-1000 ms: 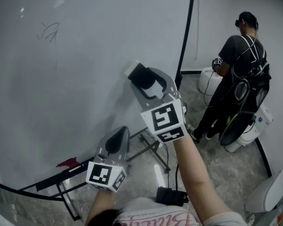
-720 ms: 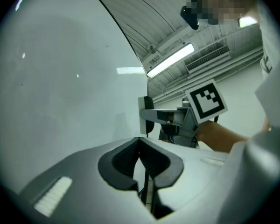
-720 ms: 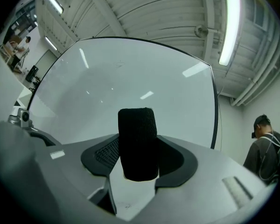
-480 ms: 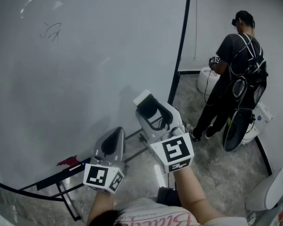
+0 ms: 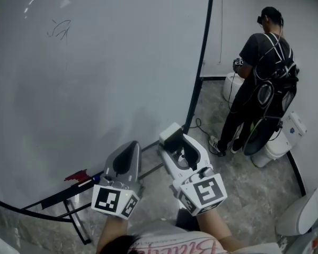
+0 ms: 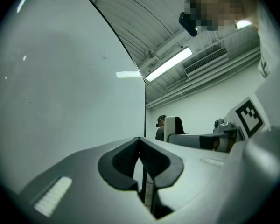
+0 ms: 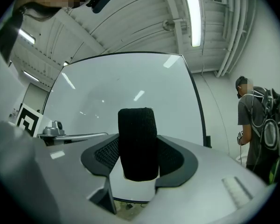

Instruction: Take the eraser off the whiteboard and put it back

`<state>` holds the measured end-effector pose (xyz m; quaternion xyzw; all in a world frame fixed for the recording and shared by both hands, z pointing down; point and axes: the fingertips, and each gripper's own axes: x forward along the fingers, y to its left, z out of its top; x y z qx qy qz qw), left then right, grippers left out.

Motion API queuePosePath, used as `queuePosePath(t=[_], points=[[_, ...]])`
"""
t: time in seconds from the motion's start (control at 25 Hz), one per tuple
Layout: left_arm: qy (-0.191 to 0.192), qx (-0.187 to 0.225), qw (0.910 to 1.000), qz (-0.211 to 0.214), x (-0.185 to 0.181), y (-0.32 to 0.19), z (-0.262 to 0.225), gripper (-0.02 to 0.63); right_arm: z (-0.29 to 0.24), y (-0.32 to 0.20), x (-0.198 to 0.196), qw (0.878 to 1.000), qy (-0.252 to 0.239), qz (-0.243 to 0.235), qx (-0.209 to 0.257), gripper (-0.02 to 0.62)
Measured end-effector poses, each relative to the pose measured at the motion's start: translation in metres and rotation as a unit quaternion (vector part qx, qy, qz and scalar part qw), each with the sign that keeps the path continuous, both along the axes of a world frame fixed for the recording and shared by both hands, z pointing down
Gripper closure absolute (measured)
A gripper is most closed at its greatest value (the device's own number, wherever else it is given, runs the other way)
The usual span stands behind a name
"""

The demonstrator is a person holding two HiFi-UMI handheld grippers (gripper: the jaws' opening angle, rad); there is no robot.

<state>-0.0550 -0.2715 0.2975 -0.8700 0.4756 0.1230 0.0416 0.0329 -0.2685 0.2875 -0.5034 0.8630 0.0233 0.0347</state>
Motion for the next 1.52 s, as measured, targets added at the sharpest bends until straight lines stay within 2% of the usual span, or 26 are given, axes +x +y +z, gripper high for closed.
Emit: queuePosePath(t=[0.16, 0.28, 0.64, 0.92, 1.32, 1.52], points=[[-0.038, 0.01, 0.9992, 0.008, 0.006, 0.007, -0.001, 0.607, 0.01, 0.001, -0.003, 1.0, 0.01, -0.004, -0.012, 0.36], [-0.024, 0.013, 0.9996, 0.007, 0.006, 0.009, -0.003, 0.607, 0.013, 0.001, -0.003, 1.0, 0.013, -0.009, -0.008, 0.36], [-0.017, 0.008, 0.9998, 0.006, 0.004, 0.007, -0.001, 0.607, 0.02, 0.0, -0.006, 0.999, 0.031, -0.021, -0.002, 0.362], [-0.016, 0.007, 0.9999, 0.0, 0.002, 0.008, -0.001, 0.607, 0.007, -0.031, -0.008, 0.998, 0.064, -0.016, 0.023, 0.36], [-0.002, -0.012, 0.9995, -0.029, -0.021, 0.007, 0.012, 0.607, -0.046, -0.083, -0.011, 0.991, 0.108, -0.009, 0.082, 0.359], [0.002, -0.015, 0.9994, -0.031, -0.023, 0.006, 0.013, 0.607, -0.071, -0.108, -0.019, 0.988, 0.124, 0.003, 0.09, 0.357]])
